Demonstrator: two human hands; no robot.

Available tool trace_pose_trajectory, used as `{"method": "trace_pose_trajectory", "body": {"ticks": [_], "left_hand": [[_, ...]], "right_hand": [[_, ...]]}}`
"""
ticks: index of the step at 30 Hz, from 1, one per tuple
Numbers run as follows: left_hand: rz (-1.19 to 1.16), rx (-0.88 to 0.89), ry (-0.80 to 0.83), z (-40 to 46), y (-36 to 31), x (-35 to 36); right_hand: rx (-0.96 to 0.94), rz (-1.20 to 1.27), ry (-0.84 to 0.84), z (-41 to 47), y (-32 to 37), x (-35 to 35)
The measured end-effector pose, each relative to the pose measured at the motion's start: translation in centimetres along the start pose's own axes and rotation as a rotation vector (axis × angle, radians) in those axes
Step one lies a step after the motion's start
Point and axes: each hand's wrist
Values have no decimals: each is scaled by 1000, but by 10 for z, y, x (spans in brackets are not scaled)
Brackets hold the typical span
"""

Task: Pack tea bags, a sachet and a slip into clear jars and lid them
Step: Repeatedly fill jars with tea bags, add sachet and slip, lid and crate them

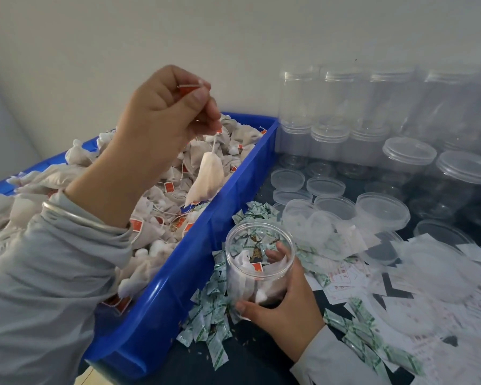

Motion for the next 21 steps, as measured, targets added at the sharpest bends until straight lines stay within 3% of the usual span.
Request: {"method": "trace_pose_trajectory", "body": {"ticks": [5,13,21], "left_hand": [[-209,31,118,-10,-19,14],[-288,-14,244,-21,-24,29],[-285,-80,214,-23,-13,34]], "right_hand": [[10,17,2,0,0,0],[2,46,27,0,1,0],[-8,33,9,-1,3,-1]]}}
Point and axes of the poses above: each hand's wrist, its own z-axis towards the middle knuckle, its own x-axis out of the palm, y = z × x, and after that the axes turned 10 degrees about z, right-handed
